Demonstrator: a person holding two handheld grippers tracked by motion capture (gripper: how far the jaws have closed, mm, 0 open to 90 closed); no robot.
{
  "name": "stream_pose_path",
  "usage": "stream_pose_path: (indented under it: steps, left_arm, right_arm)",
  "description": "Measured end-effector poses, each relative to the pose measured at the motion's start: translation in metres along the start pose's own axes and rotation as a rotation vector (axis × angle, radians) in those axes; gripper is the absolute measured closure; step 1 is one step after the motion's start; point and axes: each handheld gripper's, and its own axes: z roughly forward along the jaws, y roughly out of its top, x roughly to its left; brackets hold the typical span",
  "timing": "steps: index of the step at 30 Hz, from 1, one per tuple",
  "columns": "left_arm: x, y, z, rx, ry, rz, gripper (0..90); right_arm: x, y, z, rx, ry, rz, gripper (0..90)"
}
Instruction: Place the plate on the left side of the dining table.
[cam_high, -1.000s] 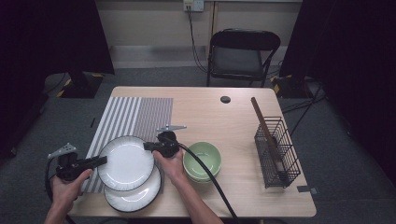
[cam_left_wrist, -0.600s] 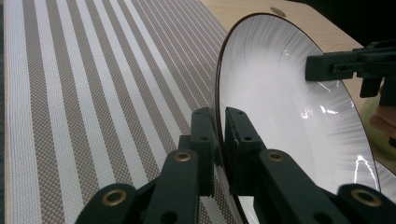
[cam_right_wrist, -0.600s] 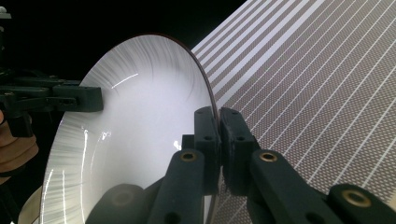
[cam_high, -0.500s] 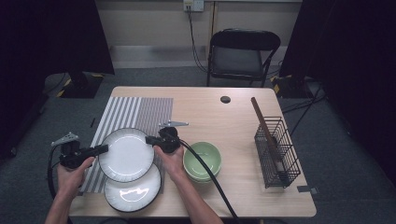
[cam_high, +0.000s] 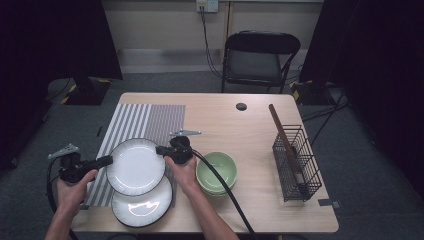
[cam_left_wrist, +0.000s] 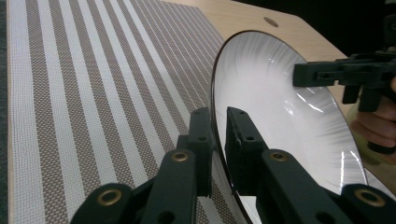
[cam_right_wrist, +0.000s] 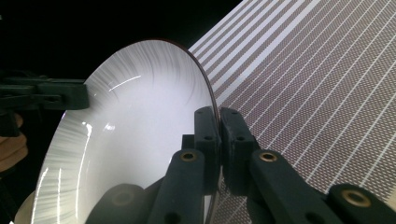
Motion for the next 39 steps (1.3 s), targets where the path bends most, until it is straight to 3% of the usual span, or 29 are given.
stream_pose_path:
  steps: [4, 7, 11, 16, 26, 35, 39]
  left_arm:
    - [-0.003, -0.005, -0.003, 0.018, 0.009, 0.012, 81.2]
    - [-0.005, -0.009, -0.002, 0.008, 0.017, -0.006, 78.9]
    - [-0.005, -0.010, 0.005, -0.003, 0.041, 0.005, 80.6]
    - [-0.005, -0.005, 0.007, -0.018, 0.064, -0.002, 84.2]
    - [-0.010, 0.005, 0.013, -0.012, 0.103, 0.034, 85.8]
    - [-0.008, 0.010, 0.014, -0.026, 0.108, 0.051, 86.5]
    - [-0.006, 0.013, 0.014, -0.048, 0.112, 0.036, 87.1]
  right_arm:
    - [0.000, 0.000, 0.000, 0.003, -0.001, 0.002, 86.9]
    - [0.000, 0.000, 0.000, 0.003, -0.003, 0.001, 86.9]
    - [0.000, -0.001, 0.001, 0.003, -0.010, -0.001, 86.8]
    - [0.000, -0.001, 0.002, -0.003, -0.021, 0.001, 86.9]
    - [-0.001, 0.003, -0.001, -0.027, -0.041, 0.001, 86.9]
    - [0.000, 0.005, -0.001, -0.043, -0.051, -0.014, 87.0]
    - [0.001, 0.009, -0.001, -0.051, -0.054, -0.018, 86.9]
